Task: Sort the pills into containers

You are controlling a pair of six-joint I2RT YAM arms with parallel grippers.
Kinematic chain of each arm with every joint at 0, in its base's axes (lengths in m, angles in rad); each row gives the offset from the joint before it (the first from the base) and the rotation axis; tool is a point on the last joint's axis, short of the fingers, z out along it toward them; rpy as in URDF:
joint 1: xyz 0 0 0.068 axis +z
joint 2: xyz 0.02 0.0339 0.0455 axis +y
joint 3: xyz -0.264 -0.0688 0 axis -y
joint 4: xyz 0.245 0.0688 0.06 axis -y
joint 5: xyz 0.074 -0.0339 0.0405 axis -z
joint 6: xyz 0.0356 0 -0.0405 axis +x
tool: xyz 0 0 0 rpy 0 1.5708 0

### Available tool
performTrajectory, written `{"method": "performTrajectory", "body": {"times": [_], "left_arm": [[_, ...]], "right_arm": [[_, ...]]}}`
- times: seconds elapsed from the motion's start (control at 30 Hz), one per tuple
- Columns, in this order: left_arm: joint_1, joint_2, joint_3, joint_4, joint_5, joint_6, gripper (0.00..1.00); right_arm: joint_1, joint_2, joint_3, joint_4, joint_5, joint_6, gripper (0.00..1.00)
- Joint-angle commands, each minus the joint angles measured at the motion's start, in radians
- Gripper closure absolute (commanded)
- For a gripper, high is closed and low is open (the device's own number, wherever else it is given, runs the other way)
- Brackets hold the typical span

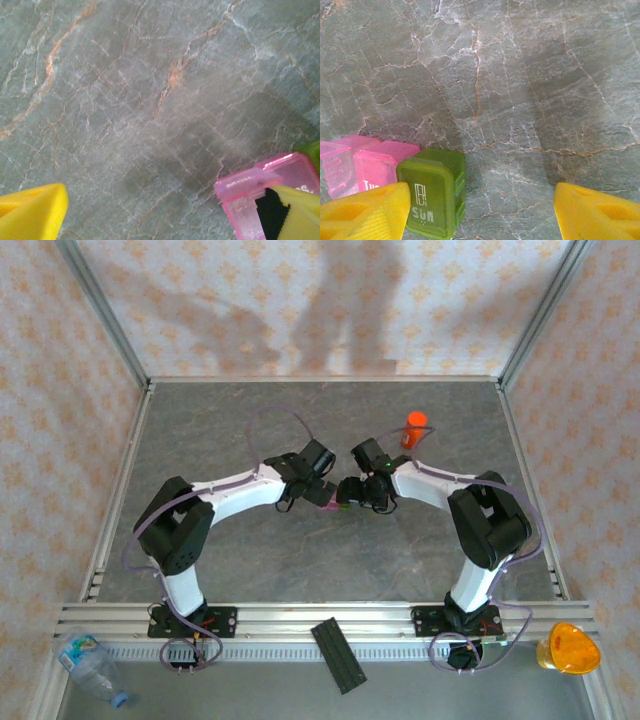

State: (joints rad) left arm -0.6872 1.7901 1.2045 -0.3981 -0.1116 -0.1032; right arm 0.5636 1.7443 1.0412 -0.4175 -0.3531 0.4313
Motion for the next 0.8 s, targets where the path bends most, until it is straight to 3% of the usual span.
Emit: {"method": "performTrajectory", "body": {"times": [0.0,0.37,0.77], "left_arm": [[0.016,0.039,0.038,-0.023,-0.013,0.013,0.03],[0.051,0.113,0.076,-0.010,0.009,-0.003,0.03],[0.054,0.078,0.075,0.000,0.056,-0.038,0.02]], "right_arm": [[-0.004,0.026,-0.034,-0.039,0.029,0.010,0.26],[-0.004,0.029,-0.038,-0.035,0.028,0.012,0.26],[-0.004,0.018,0.008,-0.073,0.030,-0.002,0.26]]}}
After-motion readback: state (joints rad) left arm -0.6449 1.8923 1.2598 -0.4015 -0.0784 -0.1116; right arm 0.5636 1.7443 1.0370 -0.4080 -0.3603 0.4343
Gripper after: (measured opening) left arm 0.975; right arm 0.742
